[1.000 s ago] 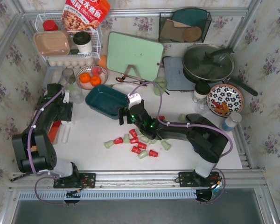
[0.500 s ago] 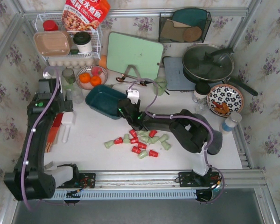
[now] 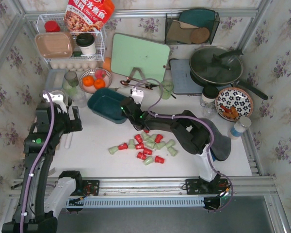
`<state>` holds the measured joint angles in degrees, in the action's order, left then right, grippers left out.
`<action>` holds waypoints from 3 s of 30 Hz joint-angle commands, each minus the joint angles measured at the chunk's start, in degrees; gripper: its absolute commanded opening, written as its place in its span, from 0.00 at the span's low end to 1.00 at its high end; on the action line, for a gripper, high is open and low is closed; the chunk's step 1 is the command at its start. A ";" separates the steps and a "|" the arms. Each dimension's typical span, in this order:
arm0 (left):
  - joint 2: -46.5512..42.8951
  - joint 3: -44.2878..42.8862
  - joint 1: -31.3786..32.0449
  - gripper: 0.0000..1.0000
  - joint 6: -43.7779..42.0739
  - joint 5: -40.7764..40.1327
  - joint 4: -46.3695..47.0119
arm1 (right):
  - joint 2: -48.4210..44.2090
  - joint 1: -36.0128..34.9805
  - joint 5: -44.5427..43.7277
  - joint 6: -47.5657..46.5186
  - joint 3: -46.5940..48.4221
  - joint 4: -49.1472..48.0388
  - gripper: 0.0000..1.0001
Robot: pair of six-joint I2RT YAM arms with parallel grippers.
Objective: Mix the coffee capsules in the storage basket
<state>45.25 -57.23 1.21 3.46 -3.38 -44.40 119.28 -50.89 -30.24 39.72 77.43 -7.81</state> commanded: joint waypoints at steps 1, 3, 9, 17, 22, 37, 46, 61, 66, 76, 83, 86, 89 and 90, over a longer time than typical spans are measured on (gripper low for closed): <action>-1.05 0.39 0.76 1.00 0.92 1.26 2.44 | 0.64 0.52 -1.47 0.70 1.97 0.99 0.43; -1.32 0.49 0.88 1.00 1.09 1.23 2.39 | 0.73 0.90 -2.02 0.46 2.32 1.29 0.36; -3.57 1.22 2.06 1.00 1.11 1.27 2.63 | 1.85 2.92 -0.66 -1.66 3.82 1.95 0.17; -5.11 1.62 3.09 1.00 1.04 0.74 2.75 | 5.17 7.69 6.68 -8.89 9.22 3.69 0.01; -5.51 1.66 3.25 1.00 1.04 0.83 2.70 | 7.93 12.28 17.58 -14.70 13.14 2.08 0.00; -5.54 1.77 3.36 1.00 1.05 1.35 2.85 | 17.84 14.77 27.68 -43.93 30.37 11.80 0.28; -5.35 1.77 3.45 1.00 1.11 1.49 2.84 | 15.01 14.77 28.01 -46.61 31.35 10.93 0.70; -4.72 2.15 4.08 1.00 2.25 2.72 3.27 | -20.08 14.53 20.03 -40.08 -2.18 -5.95 0.87; -1.16 1.57 6.64 1.00 2.43 3.83 2.62 | -33.85 14.59 15.00 -39.38 -17.65 -8.14 0.86; 4.32 2.87 14.54 1.00 0.32 9.67 3.90 | -47.26 14.59 11.81 -33.93 -39.39 -10.53 0.85; 9.74 4.69 23.54 0.92 -3.30 9.50 4.52 | -48.51 14.59 11.15 -30.99 -46.10 -15.67 0.85; 12.58 5.42 29.63 0.90 -6.53 8.51 5.14 | -48.83 14.60 11.01 -30.87 -46.75 -16.53 0.85; 15.35 5.51 34.78 0.84 -8.95 6.28 4.28 | -48.93 14.59 10.09 -30.56 -47.47 -17.23 0.85; 16.41 5.81 35.82 0.83 -9.85 5.51 4.36 | -49.08 14.59 10.15 -30.38 -47.65 -17.50 0.85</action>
<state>59.20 -51.86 33.67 -1.69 5.06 -40.58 70.57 -36.29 -18.72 8.34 30.30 -21.82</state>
